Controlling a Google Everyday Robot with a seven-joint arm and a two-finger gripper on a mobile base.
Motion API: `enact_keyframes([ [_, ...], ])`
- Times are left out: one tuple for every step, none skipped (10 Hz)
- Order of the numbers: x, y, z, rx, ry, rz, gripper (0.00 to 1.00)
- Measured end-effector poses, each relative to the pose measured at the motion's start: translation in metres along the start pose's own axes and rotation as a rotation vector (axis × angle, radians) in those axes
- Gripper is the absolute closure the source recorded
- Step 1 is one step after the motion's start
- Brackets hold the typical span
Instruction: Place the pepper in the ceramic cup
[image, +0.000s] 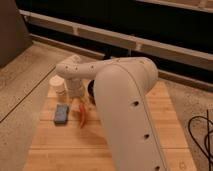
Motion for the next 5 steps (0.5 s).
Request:
enact_keyframes([
  [-0.002,-0.002,0.003,0.001,0.006,-0.003,0.35],
  [-0.003,-0.003,0.005,0.004,0.01,-0.006,0.35],
  [-0.003,-0.004,0.01,0.009,0.022,-0.008,0.35],
  [-0.002,-0.008,0.016,0.015,0.036,-0.005,0.35],
  [-0.001,-0.009,0.02,0.012,0.048,-0.002,0.35],
])
